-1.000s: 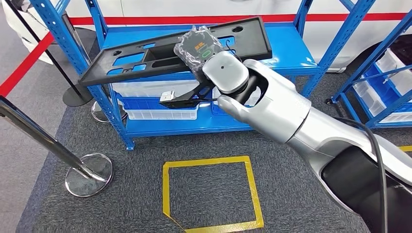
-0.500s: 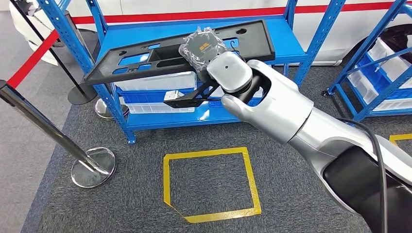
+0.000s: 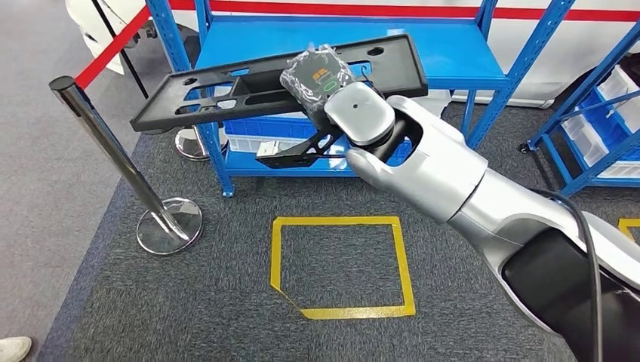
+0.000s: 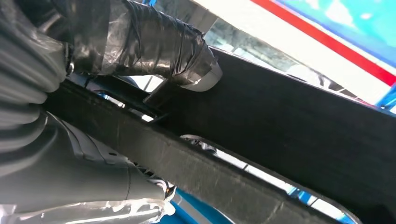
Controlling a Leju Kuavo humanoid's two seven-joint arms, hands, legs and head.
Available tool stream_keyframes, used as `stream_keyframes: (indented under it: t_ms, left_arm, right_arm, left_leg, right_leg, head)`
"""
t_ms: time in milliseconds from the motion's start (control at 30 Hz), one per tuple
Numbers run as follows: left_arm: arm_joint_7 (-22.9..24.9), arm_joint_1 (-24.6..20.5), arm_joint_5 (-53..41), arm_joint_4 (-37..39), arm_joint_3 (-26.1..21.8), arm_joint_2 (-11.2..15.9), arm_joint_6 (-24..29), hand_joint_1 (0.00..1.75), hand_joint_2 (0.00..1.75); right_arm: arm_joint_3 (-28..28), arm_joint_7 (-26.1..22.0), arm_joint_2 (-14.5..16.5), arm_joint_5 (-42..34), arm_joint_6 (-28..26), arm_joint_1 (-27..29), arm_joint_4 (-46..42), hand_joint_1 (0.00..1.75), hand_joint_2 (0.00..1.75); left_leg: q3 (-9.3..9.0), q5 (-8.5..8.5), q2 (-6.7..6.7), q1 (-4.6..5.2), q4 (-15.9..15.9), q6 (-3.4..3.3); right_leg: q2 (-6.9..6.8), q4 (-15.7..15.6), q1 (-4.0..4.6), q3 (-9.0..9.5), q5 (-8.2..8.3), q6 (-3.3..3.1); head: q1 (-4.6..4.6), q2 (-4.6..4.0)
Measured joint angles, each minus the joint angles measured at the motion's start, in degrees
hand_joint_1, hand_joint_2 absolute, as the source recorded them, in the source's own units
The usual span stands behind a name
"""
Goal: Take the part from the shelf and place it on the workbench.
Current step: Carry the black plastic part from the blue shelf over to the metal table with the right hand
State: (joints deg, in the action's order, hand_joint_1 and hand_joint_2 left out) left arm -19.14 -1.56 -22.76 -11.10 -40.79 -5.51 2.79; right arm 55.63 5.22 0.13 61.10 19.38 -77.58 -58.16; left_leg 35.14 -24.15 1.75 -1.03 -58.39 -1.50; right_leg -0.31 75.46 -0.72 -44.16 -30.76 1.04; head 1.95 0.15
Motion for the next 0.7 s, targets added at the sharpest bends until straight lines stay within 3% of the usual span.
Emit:
stream_keyframes:
  t_ms: [33,100,167,233,300,333,367,433,467,500,533,600,667,700]
  left_arm:
    - [0.0,0.0,0.0,0.0,-0.1,0.0,0.0,0.0,1.75]
    - [0.0,0.0,-0.1,0.0,-0.2,0.0,-0.1,0.0,1.75]
    - [0.0,0.0,-0.2,0.0,-0.4,-0.2,-0.1,0.0,1.75]
    - [0.0,0.1,-0.4,0.0,-0.5,-0.2,-0.1,0.0,1.75]
    - [0.1,0.1,-0.6,0.0,-0.6,-0.2,-0.1,0.0,1.75]
    - [0.1,0.1,-0.7,0.0,-0.6,-0.1,-0.1,0.0,1.75]
    - [0.1,0.1,-0.8,0.0,-0.6,0.0,-0.1,0.0,1.75]
    - [0.1,0.2,-0.9,0.0,-0.6,0.0,-0.1,0.0,1.75]
    - [0.1,0.2,-1.0,0.0,-0.7,0.1,-0.1,0.0,1.75]
    - [0.1,0.2,-1.0,0.0,-0.7,0.1,-0.1,0.0,1.75]
    - [0.1,0.2,-1.1,0.0,-0.7,0.2,-0.1,0.0,1.75]
    - [0.1,0.1,-1.1,0.0,-0.9,0.4,-0.2,0.0,1.75]
    - [0.1,0.0,-1.1,0.0,-1.0,0.5,-0.3,0.0,1.75]
    - [0.1,0.0,-1.1,0.0,-1.0,0.6,-0.4,0.0,1.75]
  right_arm:
    - [0.0,-0.1,0.0,0.0,0.0,0.2,0.0,1.75,1.75]
    - [0.0,-0.2,-0.1,0.0,-0.1,0.4,0.1,1.75,1.75]
    - [0.0,-0.2,-0.1,0.0,-0.1,0.3,0.0,1.75,1.75]
    - [0.0,-0.2,-0.1,0.0,-0.2,0.1,0.0,1.75,1.75]
    - [0.0,-0.2,-0.1,0.0,-0.2,0.1,0.0,1.75,1.75]
    - [0.0,-0.3,-0.1,0.0,-0.2,0.1,0.0,1.75,1.75]
    - [0.0,-0.3,-0.1,0.0,-0.2,0.1,0.0,1.75,1.75]
    - [0.0,-0.3,-0.1,0.0,-0.2,0.0,0.0,1.75,1.75]
    - [0.0,-0.3,-0.1,0.0,-0.2,0.1,0.1,1.75,1.75]
    - [0.0,-0.3,-0.1,0.0,-0.2,0.1,0.1,1.75,1.75]
    - [0.0,-0.3,-0.1,0.0,-0.2,0.2,0.1,1.75,1.75]
    - [0.0,-0.4,-0.1,0.0,-0.2,0.2,0.1,1.75,1.75]
    - [0.0,-0.3,-0.1,0.0,-0.1,0.1,0.0,1.75,1.75]
    - [0.0,-0.1,-0.1,0.0,-0.1,0.1,-0.1,1.75,1.75]
  left_leg:
    - [0.96,0.64,-0.1,0.11,-0.2,0.03]
    - [2.54,1.84,-0.24,0.28,-0.4,0.13]
    - [3.44,3.04,-0.31,0.38,-0.4,0.54]
    - [3.62,4.33,-0.23,0.18,0.2,1.21]
    - [3.9,4.81,-0.37,0.13,0.6,1.84]
    - [4.42,3.51,-0.62,0.15,-0.3,2.08]
    - [5.13,1.12,-0.9,0.12,-2.1,2.3]
    - [6.74,-5.0,-1.23,-0.16,-8.9,2.73]
    - [7.21,-6.68,-1.25,-0.26,-12.5,2.99]
    - [7.17,-6.89,-1.25,-0.38,-15.1,3.25]
    - [6.37,-5.79,-1.25,-0.51,-16.1,3.49]
    - [1.92,-3.0,-1.25,-0.84,-12.7,3.86]
    - [-3.96,-4.15,-1.41,-0.79,-5.0,3.78]
    - [-5.57,-5.27,-1.54,-0.63,-2.1,3.45]
  right_leg:
    - [0.06,0.3,0.05,1.24,1.02,-0.18]
    - [0.12,-4.8,0.41,6.54,3.17,-1.06]
    - [0.02,-12.7,0.92,12.31,2.38,-2.04]
    - [-0.07,-16.5,1.38,14.24,1.69,-2.55]
    - [-0.25,-17.5,1.26,13.61,3.28,-3.01]
    - [-0.4,-18.0,1.04,13.16,4.17,-3.39]
    - [-0.53,-18.4,0.83,12.5,5.16,-3.73]
    - [-0.53,-18.4,0.8,10.74,6.84,-4.19]
    - [-0.49,-18.3,0.83,9.69,7.64,-4.16]
    - [-0.47,-18.2,0.81,8.56,8.44,-4.07]
    - [-0.46,-18.0,0.74,7.38,9.23,-3.91]
    - [-0.45,-17.3,0.52,5.03,10.63,-3.36]
    - [-0.43,-16.4,0.49,3.19,11.73,-2.59]
    - [-0.47,-16.2,0.48,2.69,12.35,-2.2]
  head:
    - [0.0,0.0]
    - [0.01,0.0]
    - [0.02,0.0]
    - [-0.02,0.0]
    - [-0.04,-0.01]
    - [-0.02,-0.01]
    - [0.0,-0.01]
    - [0.03,0.0]
    - [0.04,0.0]
    - [0.03,-0.01]
    - [0.04,-0.01]
    - [0.04,-0.01]
    - [0.02,0.0]
    - [0.0,0.0]
